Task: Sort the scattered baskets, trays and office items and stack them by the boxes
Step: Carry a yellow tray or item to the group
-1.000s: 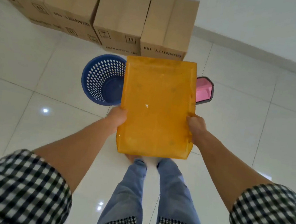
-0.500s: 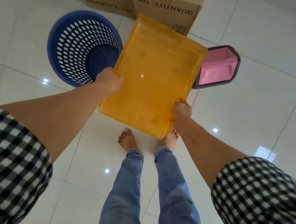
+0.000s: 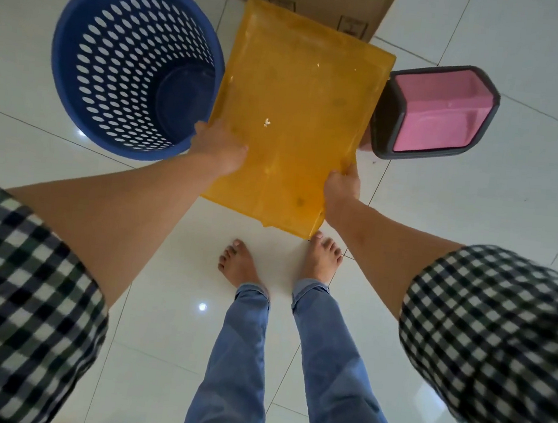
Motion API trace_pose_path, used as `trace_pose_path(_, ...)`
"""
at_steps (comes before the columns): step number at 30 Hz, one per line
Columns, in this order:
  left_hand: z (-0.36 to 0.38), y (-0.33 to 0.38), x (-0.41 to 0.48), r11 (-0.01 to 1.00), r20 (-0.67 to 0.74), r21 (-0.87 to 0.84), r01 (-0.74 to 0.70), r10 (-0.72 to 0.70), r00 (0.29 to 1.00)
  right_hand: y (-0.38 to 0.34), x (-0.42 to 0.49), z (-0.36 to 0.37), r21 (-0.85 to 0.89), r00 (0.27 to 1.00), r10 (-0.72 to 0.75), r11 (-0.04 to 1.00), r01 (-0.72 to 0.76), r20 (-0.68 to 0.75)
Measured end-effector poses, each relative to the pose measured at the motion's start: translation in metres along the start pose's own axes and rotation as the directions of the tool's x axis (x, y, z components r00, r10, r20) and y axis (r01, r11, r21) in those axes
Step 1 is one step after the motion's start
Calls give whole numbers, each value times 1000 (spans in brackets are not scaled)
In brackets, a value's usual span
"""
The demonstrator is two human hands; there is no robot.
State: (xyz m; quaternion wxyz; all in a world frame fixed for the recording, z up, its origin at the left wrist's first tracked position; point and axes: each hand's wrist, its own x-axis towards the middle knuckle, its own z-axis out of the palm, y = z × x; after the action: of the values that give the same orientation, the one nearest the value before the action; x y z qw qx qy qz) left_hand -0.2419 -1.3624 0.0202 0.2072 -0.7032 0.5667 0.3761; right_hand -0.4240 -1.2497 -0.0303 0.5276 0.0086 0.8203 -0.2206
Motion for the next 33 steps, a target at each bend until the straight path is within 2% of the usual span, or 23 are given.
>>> trace_pose_path(3,3,2,-4,999,9,41,-2,1,1000,7,-2,0,-108,998,52,993,-48,40)
trace_pose_path(6,2,3,-14,997,5,74,-27,26,1000,10,-10,3,-118,992,80,991,-68,100)
trace_pose_path(9,-1,1,-27,993,31,103,-57,54,998,7,-26,1,-126,996,25,992,-14,82)
trace_pose_path(13,-8,-3,-61,981,57,167,-100,92,994,2,-60,-12,-258,998,-50,964,60,45)
trace_pose_path(17,-16,-9,-116,972,85,203,-116,101,991,3,-113,-32,-478,981,-185,858,187,52)
trace_pose_path(24,-42,-31,-230,967,52,214,-136,128,990,5,-222,-72,-625,929,-334,695,356,158)
trace_pose_path(29,-55,-44,-298,983,-30,161,-90,96,995,-3,-286,-88,-693,855,-456,535,484,245)
trace_pose_path(33,-59,-50,-342,997,-138,76,-2,13,990,-7,-324,-93,-692,763,-532,392,606,368)
